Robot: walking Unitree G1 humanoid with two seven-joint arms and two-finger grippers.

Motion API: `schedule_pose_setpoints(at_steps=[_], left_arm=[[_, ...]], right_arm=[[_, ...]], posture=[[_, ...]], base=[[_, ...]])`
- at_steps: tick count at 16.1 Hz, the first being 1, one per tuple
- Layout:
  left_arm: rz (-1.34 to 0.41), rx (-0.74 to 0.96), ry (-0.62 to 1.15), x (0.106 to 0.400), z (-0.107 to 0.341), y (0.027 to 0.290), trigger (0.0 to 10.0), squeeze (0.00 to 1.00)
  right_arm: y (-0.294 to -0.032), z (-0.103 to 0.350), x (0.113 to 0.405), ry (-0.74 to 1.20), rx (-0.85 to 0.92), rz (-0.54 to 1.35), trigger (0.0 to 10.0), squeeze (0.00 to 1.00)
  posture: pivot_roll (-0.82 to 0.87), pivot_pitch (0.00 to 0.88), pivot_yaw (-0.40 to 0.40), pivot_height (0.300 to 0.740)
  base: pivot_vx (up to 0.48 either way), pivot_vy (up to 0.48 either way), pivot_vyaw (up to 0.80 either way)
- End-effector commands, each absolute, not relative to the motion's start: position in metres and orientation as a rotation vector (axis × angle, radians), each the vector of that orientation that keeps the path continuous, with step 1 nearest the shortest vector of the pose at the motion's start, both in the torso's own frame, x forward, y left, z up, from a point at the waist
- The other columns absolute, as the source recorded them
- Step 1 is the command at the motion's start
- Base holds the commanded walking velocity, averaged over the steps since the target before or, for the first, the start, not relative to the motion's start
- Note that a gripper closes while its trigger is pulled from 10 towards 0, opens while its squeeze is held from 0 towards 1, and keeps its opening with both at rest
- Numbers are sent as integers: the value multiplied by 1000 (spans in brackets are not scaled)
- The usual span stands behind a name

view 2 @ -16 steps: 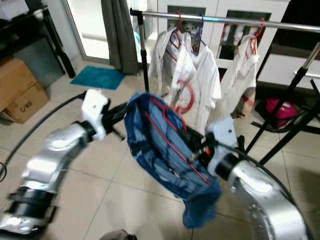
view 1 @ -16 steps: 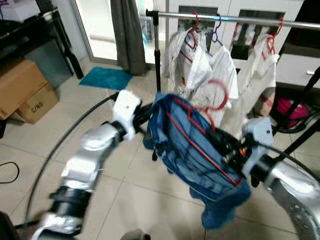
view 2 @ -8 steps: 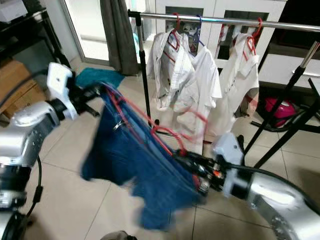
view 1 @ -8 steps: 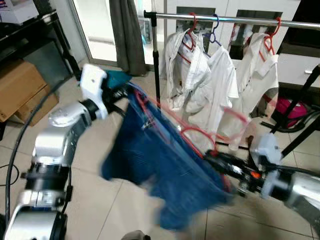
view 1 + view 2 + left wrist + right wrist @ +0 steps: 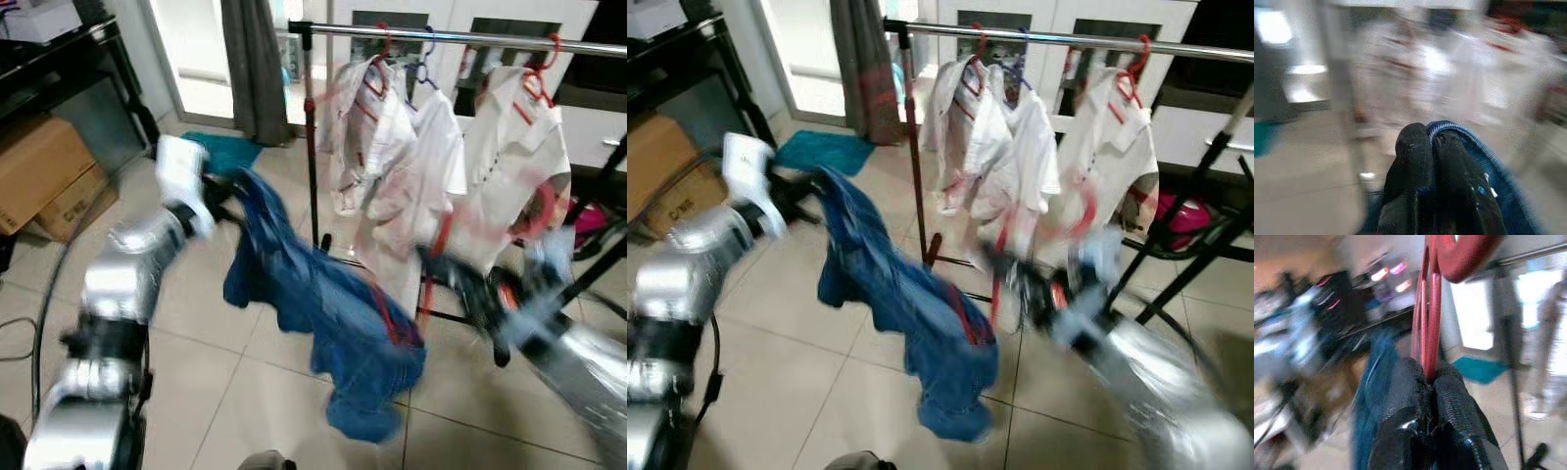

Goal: Hang hanger

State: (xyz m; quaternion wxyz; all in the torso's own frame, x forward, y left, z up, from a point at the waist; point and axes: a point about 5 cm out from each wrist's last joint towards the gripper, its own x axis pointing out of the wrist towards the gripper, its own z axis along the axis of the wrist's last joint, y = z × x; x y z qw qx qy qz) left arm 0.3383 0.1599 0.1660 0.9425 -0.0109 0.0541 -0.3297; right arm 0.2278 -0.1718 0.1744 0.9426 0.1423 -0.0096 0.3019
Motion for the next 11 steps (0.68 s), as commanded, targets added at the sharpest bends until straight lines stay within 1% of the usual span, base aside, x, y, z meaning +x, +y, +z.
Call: schedule_pose_setpoints(at_steps=[1,2,3,4,6,7,8,9,10,11], left_arm=[[-818,2,140,323,161,141,0,0],[-858,21,156,313,156,135,0,0],[-865,21,159,310,155,134,0,0],[-820,10,154,302,151,135,0,0],[-713,-10,139,294,146,136,0,0],[-635,-12,124,292,145,137,0,0],[-588,-7,114,291,144,138,78,0],[-508,-4,96,290,144,139,10000,0],[-465,-7,110,289,143,141,10000,0],[-453,-4,116,287,142,139,10000,0]], right_arm=[[-180,173,239,-60,340,432,0,0],[-183,173,245,-98,426,311,0,0],[-184,173,247,-111,455,260,0,0],[-187,167,247,-109,463,164,0,0],[-188,158,242,-57,342,108,0,0],[-188,151,241,-6,308,74,3137,0],[-189,147,240,25,292,58,10000,0],[-190,141,238,74,222,56,10000,0],[-191,132,236,126,185,39,10000,0],[-195,126,233,163,135,8,10000,0]], posture=[[32,0,95,740],[34,0,84,740],[32,0,71,740],[33,0,51,740],[41,0,45,740],[46,0,43,740],[48,0,44,740],[53,0,40,740],[53,0,41,740],[55,0,45,740]], base=[[0,0,0],[0,0,0],[0,0,0],[0,0,0],[0,0,0],[0,0,0],[0,0,0],[0,0,0],[0,0,0],[0,0,-800]])
